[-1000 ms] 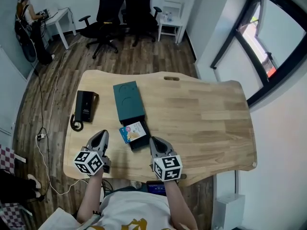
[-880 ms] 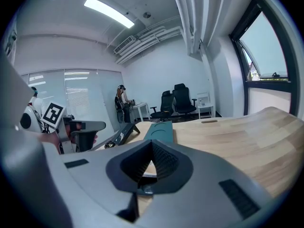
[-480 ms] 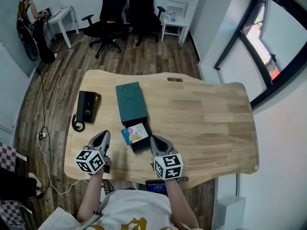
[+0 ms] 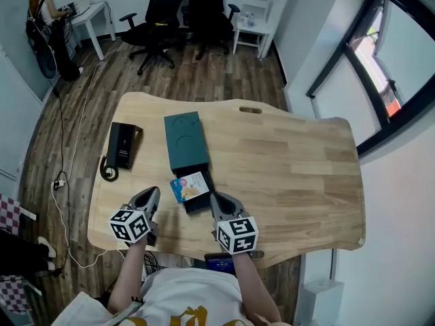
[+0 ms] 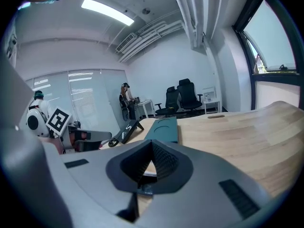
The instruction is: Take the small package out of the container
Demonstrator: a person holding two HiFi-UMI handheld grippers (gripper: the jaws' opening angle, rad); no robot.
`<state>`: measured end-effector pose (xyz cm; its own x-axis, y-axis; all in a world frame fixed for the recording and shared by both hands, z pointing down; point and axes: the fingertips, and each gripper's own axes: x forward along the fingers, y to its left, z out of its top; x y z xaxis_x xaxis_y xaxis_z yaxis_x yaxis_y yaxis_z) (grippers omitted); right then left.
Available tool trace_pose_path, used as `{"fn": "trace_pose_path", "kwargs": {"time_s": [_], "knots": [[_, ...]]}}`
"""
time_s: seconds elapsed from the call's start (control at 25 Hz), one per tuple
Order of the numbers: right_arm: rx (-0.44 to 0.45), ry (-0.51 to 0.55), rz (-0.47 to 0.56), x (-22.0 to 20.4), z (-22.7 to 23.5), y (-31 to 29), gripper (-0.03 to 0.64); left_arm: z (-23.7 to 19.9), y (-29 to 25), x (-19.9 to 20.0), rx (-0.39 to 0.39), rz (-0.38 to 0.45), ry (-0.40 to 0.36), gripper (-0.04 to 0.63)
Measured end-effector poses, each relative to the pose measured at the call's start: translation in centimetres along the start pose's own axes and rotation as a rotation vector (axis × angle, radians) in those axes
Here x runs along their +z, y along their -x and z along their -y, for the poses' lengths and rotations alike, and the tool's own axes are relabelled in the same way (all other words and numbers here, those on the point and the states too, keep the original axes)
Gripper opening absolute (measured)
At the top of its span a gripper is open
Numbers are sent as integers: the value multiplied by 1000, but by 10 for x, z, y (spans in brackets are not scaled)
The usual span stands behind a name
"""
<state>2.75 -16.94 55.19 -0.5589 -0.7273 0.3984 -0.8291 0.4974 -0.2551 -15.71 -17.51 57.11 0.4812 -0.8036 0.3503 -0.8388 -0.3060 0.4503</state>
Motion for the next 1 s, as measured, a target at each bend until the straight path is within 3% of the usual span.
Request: {"fn": "trace_pose_path", "kwargs": {"time_s": [0.24,0.72,1.0], "knots": [[-17,2,-13,-7,14,-4,3,2,-16,-16,-19,-54,17,0],[-23,-42,-59,-32,29,-22,3,-2,-42,-51,-77,-177,136,2],[-33,-91,-99,-48,42,-35,3,-6,-64,-68,-113,-237,270,191]]}}
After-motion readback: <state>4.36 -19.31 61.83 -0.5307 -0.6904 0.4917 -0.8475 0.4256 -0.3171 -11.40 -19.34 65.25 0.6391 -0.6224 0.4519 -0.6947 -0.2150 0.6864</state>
